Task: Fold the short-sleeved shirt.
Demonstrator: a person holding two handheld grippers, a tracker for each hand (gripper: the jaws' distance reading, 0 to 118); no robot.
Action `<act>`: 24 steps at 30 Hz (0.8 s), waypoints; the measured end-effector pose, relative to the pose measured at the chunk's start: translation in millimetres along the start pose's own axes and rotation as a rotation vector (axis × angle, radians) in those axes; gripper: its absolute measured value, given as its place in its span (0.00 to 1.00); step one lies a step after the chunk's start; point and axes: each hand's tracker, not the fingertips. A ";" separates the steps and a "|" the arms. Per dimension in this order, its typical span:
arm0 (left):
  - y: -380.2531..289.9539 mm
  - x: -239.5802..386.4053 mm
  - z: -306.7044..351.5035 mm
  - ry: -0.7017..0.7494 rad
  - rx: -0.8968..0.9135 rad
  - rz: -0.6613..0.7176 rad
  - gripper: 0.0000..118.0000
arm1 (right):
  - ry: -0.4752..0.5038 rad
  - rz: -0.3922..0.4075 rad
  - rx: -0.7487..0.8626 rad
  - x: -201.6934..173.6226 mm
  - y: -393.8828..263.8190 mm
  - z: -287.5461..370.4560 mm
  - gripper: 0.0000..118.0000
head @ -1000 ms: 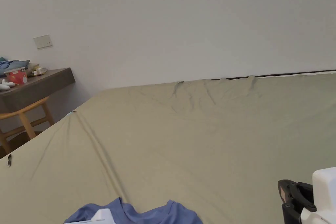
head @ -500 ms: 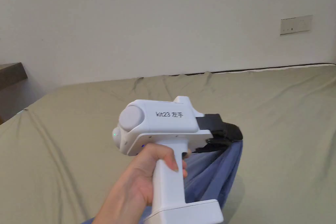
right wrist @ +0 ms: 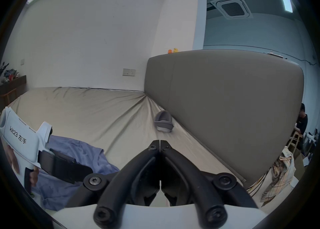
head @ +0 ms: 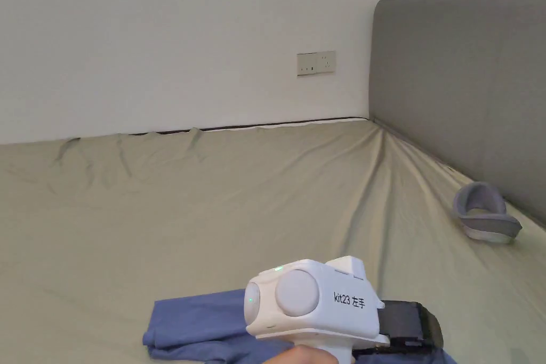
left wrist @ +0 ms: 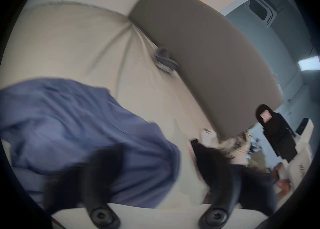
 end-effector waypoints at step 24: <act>-145.0 -128.2 319.5 0.683 0.350 0.150 0.01 | 0.411 -0.061 0.034 -97.3 -17.0 47.4 0.00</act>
